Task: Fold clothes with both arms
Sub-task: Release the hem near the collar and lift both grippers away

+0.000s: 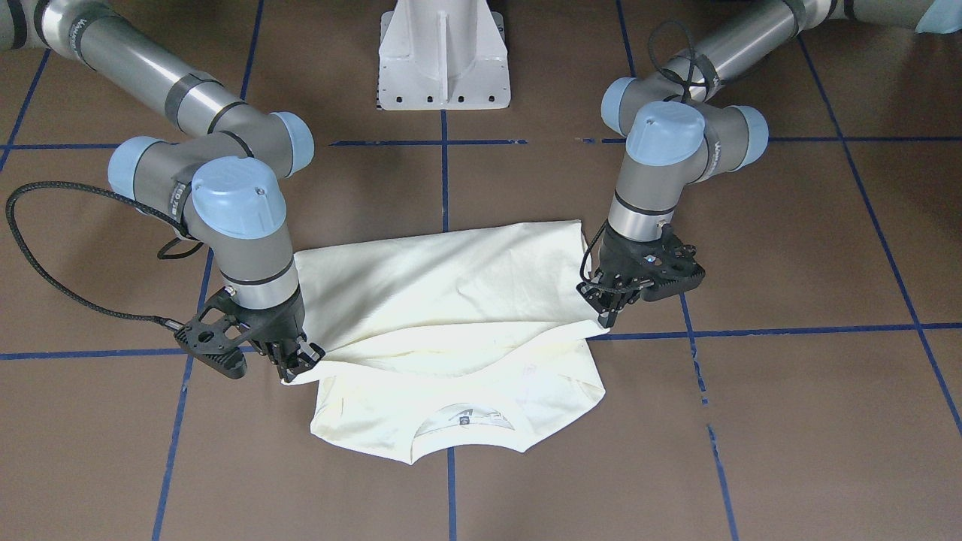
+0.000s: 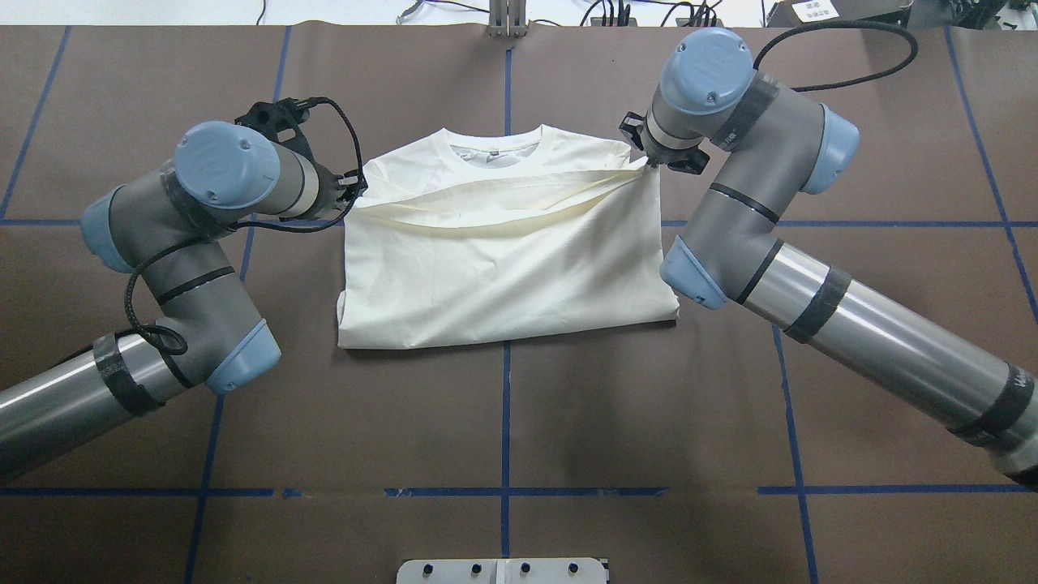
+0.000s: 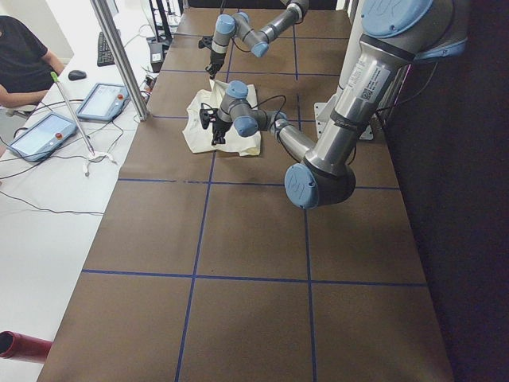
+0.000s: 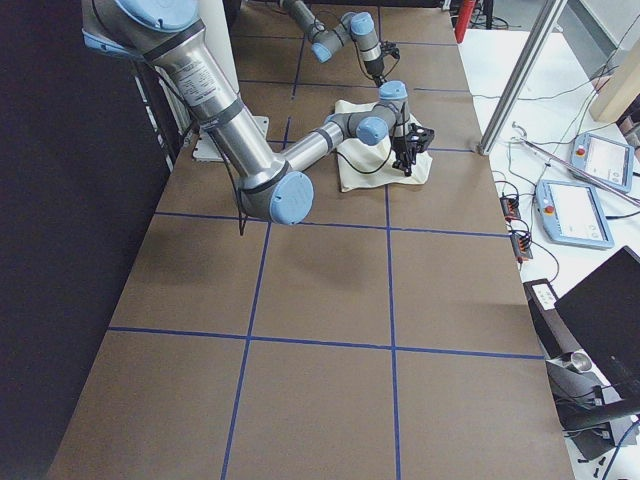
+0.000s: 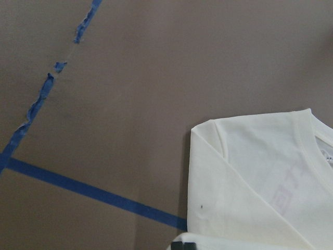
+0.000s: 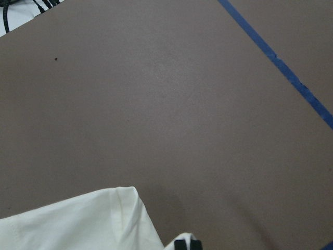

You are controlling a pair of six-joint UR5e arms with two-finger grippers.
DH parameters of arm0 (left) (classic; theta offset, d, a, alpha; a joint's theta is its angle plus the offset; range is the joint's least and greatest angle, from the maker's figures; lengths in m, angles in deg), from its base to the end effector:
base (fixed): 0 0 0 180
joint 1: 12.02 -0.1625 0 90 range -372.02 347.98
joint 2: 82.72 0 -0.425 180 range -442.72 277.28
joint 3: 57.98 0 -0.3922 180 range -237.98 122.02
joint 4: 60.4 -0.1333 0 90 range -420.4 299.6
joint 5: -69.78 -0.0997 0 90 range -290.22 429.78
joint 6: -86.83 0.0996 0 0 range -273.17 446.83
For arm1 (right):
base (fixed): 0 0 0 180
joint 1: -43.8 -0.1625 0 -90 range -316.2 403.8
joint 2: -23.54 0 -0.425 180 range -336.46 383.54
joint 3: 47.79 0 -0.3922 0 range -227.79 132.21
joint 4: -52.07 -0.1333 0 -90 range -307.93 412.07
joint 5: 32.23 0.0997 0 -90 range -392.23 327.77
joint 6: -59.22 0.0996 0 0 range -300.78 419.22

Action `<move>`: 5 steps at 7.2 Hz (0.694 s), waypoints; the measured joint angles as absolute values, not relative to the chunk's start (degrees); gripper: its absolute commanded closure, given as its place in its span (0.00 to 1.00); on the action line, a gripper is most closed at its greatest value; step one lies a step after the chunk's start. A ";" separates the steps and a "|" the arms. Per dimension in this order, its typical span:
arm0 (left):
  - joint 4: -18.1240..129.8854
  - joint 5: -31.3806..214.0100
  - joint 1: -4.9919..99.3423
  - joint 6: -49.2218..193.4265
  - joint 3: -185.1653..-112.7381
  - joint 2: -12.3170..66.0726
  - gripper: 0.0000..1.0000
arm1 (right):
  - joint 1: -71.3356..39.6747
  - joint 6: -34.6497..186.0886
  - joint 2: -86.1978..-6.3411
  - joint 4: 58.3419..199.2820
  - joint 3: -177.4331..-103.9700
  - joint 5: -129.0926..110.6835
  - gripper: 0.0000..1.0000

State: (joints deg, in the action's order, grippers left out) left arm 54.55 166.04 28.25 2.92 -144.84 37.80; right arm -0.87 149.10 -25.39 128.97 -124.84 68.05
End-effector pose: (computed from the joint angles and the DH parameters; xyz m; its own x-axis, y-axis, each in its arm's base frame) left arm 0.4575 -0.5481 0.3298 0.5248 -0.3064 -0.7941 0.5240 0.8516 0.0177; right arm -0.4626 -0.6198 0.3061 0.5362 0.5272 0.6592 -0.6070 0.7835 -0.1329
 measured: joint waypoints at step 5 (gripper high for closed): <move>55.70 164.97 30.34 4.91 -143.34 38.05 1.00 | -1.10 149.05 -23.41 125.32 -119.88 67.88 1.00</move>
State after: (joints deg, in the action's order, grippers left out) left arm 55.70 164.97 30.34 4.91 -143.34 38.05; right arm -1.10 149.05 -23.41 125.32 -119.88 67.88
